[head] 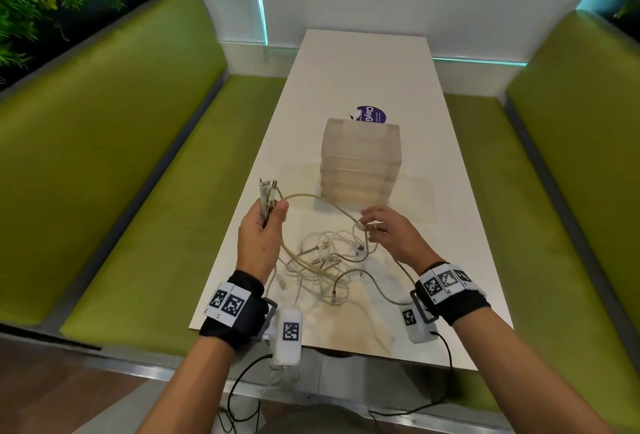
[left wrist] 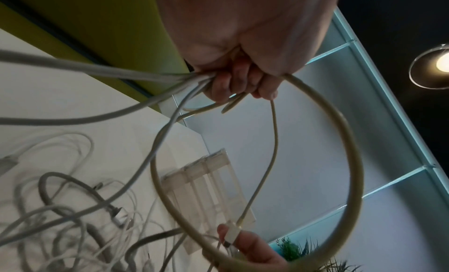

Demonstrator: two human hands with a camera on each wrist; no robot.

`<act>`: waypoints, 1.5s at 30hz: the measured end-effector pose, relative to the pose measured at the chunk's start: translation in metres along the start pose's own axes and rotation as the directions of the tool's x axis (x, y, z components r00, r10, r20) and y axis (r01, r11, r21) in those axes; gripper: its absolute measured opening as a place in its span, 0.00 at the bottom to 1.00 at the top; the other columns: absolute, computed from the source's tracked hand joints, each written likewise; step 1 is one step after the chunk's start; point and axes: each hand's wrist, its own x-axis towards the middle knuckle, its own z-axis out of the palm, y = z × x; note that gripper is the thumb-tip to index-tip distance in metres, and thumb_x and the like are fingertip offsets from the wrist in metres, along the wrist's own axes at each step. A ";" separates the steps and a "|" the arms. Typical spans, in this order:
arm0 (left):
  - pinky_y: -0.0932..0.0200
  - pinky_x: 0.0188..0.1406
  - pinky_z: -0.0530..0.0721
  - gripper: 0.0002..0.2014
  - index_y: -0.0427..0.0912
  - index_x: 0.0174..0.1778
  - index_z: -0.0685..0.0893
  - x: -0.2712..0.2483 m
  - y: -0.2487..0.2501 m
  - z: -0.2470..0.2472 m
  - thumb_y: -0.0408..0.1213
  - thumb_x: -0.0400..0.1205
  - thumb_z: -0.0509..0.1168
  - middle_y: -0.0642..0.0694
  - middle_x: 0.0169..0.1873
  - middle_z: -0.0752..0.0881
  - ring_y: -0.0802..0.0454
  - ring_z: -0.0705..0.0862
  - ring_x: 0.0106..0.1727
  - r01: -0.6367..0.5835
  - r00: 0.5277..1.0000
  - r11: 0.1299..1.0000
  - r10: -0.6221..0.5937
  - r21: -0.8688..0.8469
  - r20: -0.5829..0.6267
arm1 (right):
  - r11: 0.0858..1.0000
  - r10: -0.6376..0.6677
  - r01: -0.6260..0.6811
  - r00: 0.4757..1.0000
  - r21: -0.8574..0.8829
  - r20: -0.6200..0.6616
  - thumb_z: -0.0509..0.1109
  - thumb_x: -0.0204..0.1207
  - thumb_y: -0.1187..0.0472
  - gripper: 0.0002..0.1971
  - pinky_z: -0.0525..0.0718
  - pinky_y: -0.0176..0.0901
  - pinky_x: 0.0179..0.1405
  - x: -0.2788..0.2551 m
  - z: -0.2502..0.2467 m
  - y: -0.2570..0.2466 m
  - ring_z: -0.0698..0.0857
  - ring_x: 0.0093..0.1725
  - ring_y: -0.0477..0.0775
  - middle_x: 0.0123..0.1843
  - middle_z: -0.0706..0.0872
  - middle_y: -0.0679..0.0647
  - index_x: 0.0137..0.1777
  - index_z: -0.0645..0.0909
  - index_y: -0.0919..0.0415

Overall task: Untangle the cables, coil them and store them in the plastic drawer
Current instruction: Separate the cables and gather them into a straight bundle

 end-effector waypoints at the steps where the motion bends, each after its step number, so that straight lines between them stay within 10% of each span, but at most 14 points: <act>1: 0.55 0.35 0.70 0.12 0.47 0.35 0.79 0.001 0.001 -0.001 0.49 0.80 0.66 0.60 0.26 0.76 0.55 0.69 0.29 0.000 1.000 1.000 0.000 -0.002 -0.001 | 1.000 0.009 -0.009 1.000 -0.008 -0.026 0.69 0.75 0.76 0.13 0.82 0.32 0.48 -0.001 -0.001 -0.001 0.85 0.51 0.56 0.61 0.80 0.54 0.47 0.85 0.56; 6: 0.56 0.32 0.71 0.14 0.33 0.42 0.79 -0.005 0.005 -0.001 0.43 0.83 0.65 0.48 0.30 0.76 0.57 0.69 0.28 -0.014 0.989 0.999 0.008 0.040 0.150 | 0.986 0.071 -0.074 0.997 -0.148 -0.029 0.75 0.73 0.62 0.09 0.78 0.37 0.52 -0.010 -0.004 -0.009 0.83 0.54 0.52 0.57 0.82 0.49 0.53 0.86 0.56; 14: 0.64 0.26 0.67 0.13 0.42 0.33 0.75 -0.024 0.015 -0.007 0.35 0.85 0.62 0.59 0.20 0.71 0.60 0.65 0.23 0.061 0.938 0.998 -0.063 0.015 0.341 | 0.996 -0.054 0.047 0.995 -0.081 -0.086 0.74 0.75 0.59 0.04 0.73 0.40 0.64 -0.038 -0.010 -0.041 0.79 0.65 0.43 0.66 0.80 0.42 0.41 0.83 0.57; 18: 0.66 0.24 0.67 0.12 0.45 0.32 0.76 -0.034 0.015 -0.012 0.36 0.82 0.65 0.58 0.22 0.69 0.58 0.63 0.22 0.216 0.812 0.973 -0.133 -0.081 0.569 | 0.966 -0.134 0.083 0.970 0.246 0.200 0.74 0.74 0.64 0.06 0.78 0.50 0.69 -0.057 -0.007 -0.067 0.80 0.68 0.48 0.70 0.80 0.42 0.38 0.81 0.58; 22: 0.66 0.23 0.61 0.11 0.49 0.31 0.82 -0.044 0.015 -0.007 0.36 0.79 0.62 0.57 0.23 0.68 0.59 0.61 0.23 0.256 0.679 0.966 -0.144 -0.048 0.720 | 0.944 -0.137 0.024 0.937 0.330 0.323 0.73 0.75 0.71 0.10 0.80 0.67 0.65 -0.064 -0.001 -0.081 0.85 0.61 0.65 0.62 0.87 0.60 0.56 0.82 0.67; 25: 0.67 0.22 0.63 0.09 0.44 0.31 0.75 -0.044 0.012 -0.010 0.38 0.78 0.63 0.55 0.23 0.67 0.59 0.61 0.23 0.282 0.688 0.959 -0.188 -0.020 0.701 | 0.914 -0.083 -0.085 0.918 0.397 0.388 0.73 0.75 0.68 0.20 0.79 0.64 0.67 -0.070 -0.005 -0.083 0.85 0.64 0.60 0.66 0.84 0.59 0.66 0.73 0.64; 30: 0.67 0.23 0.63 0.09 0.40 0.36 0.74 -0.045 0.004 -0.013 0.39 0.78 0.65 0.50 0.26 0.66 0.58 0.60 0.24 0.280 0.665 0.959 -0.225 0.042 0.712 | 0.902 -0.092 -0.072 0.931 0.425 0.354 0.59 0.74 0.32 0.35 0.80 0.56 0.66 -0.075 0.001 -0.084 0.84 0.64 0.61 0.68 0.83 0.58 0.75 0.68 0.50; 33: 0.66 0.23 0.63 0.08 0.40 0.36 0.76 -0.047 0.004 -0.010 0.40 0.77 0.65 0.50 0.26 0.66 0.57 0.60 0.24 0.271 0.661 0.961 -0.231 0.060 0.714 | 0.905 -0.037 -0.099 0.950 0.413 0.309 0.47 0.80 0.39 0.31 0.83 0.54 0.62 -0.075 0.011 -0.087 0.87 0.60 0.60 0.63 0.87 0.56 0.71 0.78 0.57; 40: 0.67 0.22 0.62 0.08 0.38 0.50 0.80 -0.051 0.003 -0.009 0.38 0.79 0.65 0.51 0.27 0.62 0.58 0.60 0.24 0.284 0.678 0.959 -0.214 0.017 0.703 | 0.886 -0.015 -0.130 0.952 0.446 0.306 0.61 0.84 0.66 0.14 0.85 0.50 0.58 -0.073 0.018 -0.075 0.88 0.57 0.58 0.61 0.87 0.60 0.67 0.80 0.62; 45: 0.64 0.23 0.62 0.05 0.43 0.52 0.78 -0.054 0.003 -0.009 0.30 0.84 0.62 0.55 0.24 0.68 0.58 0.62 0.24 0.277 0.749 0.960 -0.198 -0.027 0.633 | 0.887 0.021 -0.169 0.944 0.431 0.328 0.60 0.85 0.62 0.19 0.84 0.52 0.60 -0.073 0.025 -0.074 0.87 0.59 0.55 0.61 0.88 0.57 0.75 0.73 0.57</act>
